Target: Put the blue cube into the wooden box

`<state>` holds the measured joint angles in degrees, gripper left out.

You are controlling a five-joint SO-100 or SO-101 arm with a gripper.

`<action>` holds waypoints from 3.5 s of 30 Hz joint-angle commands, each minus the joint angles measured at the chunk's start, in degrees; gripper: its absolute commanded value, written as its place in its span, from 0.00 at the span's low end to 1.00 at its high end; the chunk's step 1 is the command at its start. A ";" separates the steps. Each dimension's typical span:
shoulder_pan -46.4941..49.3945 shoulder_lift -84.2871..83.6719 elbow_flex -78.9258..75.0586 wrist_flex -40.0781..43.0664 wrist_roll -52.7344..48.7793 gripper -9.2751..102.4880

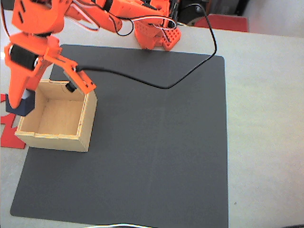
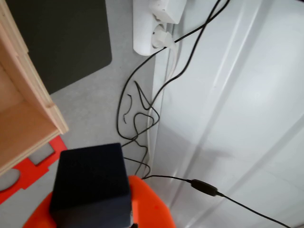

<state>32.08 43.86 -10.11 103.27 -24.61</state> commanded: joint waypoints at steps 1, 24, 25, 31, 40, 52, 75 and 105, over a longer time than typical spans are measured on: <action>1.23 0.62 3.69 0.35 3.34 0.08; 3.43 -7.82 18.81 0.26 12.92 0.08; 3.34 -8.88 18.81 0.26 13.18 0.08; 3.43 -12.74 18.72 0.26 12.92 0.17; 3.25 -13.89 18.37 0.18 12.74 0.21; 3.08 -12.39 18.37 0.26 12.30 0.25; -13.62 43.68 22.15 0.26 10.55 0.08; -34.54 129.46 89.30 -7.82 6.77 0.09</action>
<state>-5.71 169.54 72.77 97.73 -17.40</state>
